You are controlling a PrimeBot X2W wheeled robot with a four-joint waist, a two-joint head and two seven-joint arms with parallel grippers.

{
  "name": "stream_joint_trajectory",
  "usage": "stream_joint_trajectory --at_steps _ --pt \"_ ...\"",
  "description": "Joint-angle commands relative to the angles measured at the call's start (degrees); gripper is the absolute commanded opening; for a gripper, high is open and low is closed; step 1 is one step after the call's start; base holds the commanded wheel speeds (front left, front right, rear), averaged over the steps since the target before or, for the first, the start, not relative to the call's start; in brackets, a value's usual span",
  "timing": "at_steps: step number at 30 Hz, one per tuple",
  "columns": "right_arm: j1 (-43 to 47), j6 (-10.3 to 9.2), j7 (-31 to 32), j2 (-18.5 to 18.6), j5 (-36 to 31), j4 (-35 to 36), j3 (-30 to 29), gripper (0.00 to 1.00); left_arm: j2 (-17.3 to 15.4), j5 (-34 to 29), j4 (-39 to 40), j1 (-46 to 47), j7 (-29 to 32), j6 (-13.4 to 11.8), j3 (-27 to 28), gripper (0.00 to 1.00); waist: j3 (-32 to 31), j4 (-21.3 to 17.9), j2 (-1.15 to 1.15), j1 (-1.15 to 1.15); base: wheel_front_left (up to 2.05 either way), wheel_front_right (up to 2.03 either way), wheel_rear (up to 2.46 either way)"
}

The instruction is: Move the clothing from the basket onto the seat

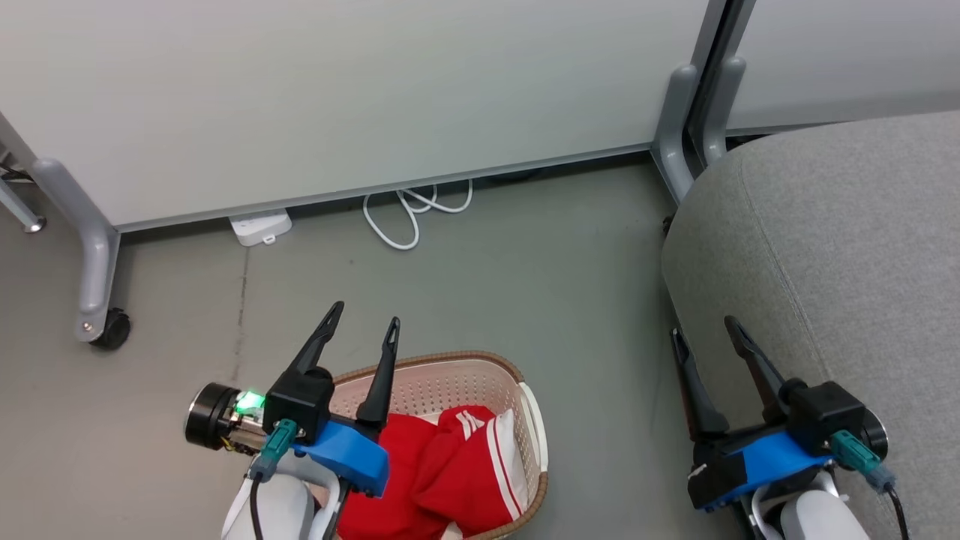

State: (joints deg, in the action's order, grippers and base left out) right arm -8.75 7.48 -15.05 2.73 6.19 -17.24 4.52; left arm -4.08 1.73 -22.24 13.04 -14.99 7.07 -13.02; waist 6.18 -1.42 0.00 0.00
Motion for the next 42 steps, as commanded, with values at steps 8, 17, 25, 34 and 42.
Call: stream_joint_trajectory --at_steps 8,17,25,34,42 --pt "-5.0 0.03 -0.2 0.3 0.7 2.3 1.0 1.0 -4.7 1.8 -8.1 8.8 -0.3 0.5 -8.7 1.0 8.4 -5.0 0.0 0.0 0.0 0.0 0.0" --pt "-9.9 0.03 -0.2 0.2 1.8 4.4 0.8 1.0 -9.3 8.4 -18.3 19.2 -0.3 0.4 -21.8 1.0 18.2 -7.8 0.0 0.0 0.0 0.0 0.0" --pt "-14.6 0.03 -0.2 0.2 2.4 6.3 1.4 1.0 -11.7 13.0 -26.6 26.7 -0.3 0.4 -32.7 1.0 26.6 -9.9 0.0 0.0 0.0 0.0 0.0" --pt "-18.9 0.03 -0.2 0.2 2.1 8.2 2.0 1.0 -13.0 19.7 -35.9 34.2 -0.3 0.4 -45.2 1.0 35.5 -10.9 0.0 0.0 0.0 0.0 0.0" --pt "-21.0 0.03 -0.2 0.2 2.3 9.5 2.0 1.0 -13.2 26.2 -40.6 37.5 -0.2 0.4 -52.1 1.0 40.7 -11.2 0.0 0.0 0.0 0.0 0.0"
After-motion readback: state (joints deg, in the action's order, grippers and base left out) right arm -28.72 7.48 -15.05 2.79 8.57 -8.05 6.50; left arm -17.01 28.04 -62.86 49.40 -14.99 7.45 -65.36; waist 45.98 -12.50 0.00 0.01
